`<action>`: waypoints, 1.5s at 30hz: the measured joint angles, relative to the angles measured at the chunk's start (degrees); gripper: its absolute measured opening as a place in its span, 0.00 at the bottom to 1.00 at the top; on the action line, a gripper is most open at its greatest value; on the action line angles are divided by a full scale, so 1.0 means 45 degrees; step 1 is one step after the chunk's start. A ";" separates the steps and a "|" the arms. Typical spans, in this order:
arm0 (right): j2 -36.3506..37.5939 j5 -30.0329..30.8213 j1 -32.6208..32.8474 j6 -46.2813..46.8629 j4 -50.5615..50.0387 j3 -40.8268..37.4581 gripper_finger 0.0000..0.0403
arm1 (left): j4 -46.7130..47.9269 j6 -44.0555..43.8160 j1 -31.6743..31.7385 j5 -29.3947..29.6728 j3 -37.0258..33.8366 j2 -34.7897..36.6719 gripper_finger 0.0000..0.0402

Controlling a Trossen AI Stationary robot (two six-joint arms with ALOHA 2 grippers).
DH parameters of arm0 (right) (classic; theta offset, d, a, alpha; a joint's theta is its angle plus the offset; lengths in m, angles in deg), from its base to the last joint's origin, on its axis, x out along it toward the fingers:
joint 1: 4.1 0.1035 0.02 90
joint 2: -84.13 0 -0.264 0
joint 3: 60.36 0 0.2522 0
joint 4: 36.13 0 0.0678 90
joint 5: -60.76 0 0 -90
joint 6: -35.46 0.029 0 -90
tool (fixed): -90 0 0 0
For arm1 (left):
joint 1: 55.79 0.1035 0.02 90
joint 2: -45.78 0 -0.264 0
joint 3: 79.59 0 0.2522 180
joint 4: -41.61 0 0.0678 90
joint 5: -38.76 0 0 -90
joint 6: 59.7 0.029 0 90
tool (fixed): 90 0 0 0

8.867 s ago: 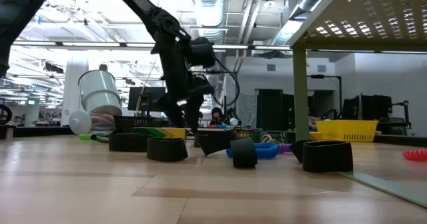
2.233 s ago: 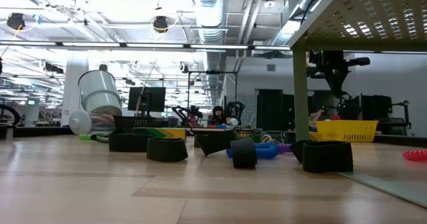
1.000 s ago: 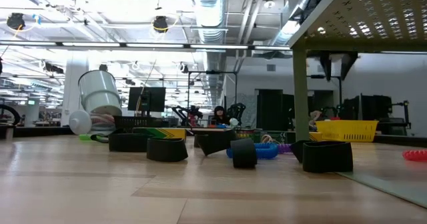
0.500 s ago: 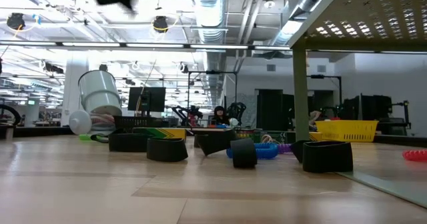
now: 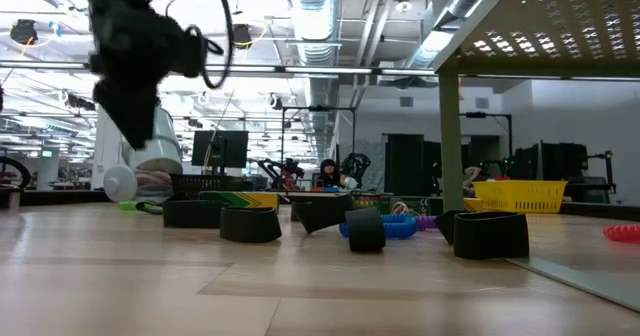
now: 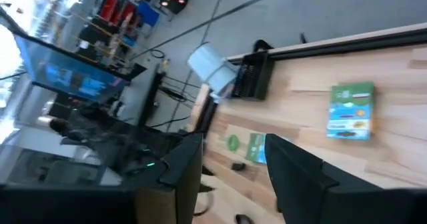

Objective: Pick & Place Office Desk Supplies
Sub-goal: Put the black rubber band into the yellow bin

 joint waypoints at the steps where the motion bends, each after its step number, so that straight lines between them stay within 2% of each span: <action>1: -0.0042 0.0003 0.0000 -0.0063 0.0159 0.0000 0.40 | -0.0541 -0.0098 0.0086 0.0172 -0.0280 -0.0049 0.45; 4: -0.0132 0.0004 -0.0011 -0.0143 0.0498 0.0000 0.40 | -0.1750 -0.0254 0.0415 0.0341 -0.0815 -0.0345 0.45; 10: -0.0122 0.0138 -0.0010 -0.0414 0.1082 0.0000 0.40 | -0.2638 -0.0374 0.0696 0.0634 -0.0933 -0.1630 0.45; 15: -0.0103 0.0197 -0.0013 -0.0558 0.1499 0.0000 0.40 | -0.2562 -0.1072 0.0696 0.1463 -0.0939 -0.2560 0.42; 21: -0.0108 0.0192 -0.0010 -0.0589 0.1543 0.0000 0.40 | -0.2629 -0.1844 0.0738 0.2615 -0.0939 -0.3069 0.30; 25: -0.0107 0.0192 -0.0010 -0.0589 0.1539 0.0000 0.40 | -0.2717 -0.1938 0.1007 0.2873 -0.0939 -0.3030 0.15; 28: -0.0103 0.0167 -0.0010 -0.0589 0.1544 0.0000 0.40 | -0.2879 -0.1854 0.1090 0.2520 -0.0939 -0.2689 0.03; 33: -0.0117 0.0139 0.0396 -0.1184 0.1732 0.0000 0.40 | -0.3541 -0.1367 0.1080 0.1094 -0.0939 -0.1315 0.01; 38: -0.0538 -0.0304 0.1313 -0.3128 0.3030 -0.0005 0.40 | -0.6790 -0.0921 0.1028 -0.0135 -0.0943 0.1095 0.01; 41: -0.0927 -0.0678 0.1795 -0.3968 0.3890 0.0005 0.40 | -0.9892 -0.0961 0.1250 -0.0224 -0.0939 0.2250 0.01; 45: -0.1603 -0.1054 0.2083 -0.4622 0.4342 0.0000 0.40 | -1.4447 -0.1416 0.1893 -0.0186 -0.0923 0.2760 0.00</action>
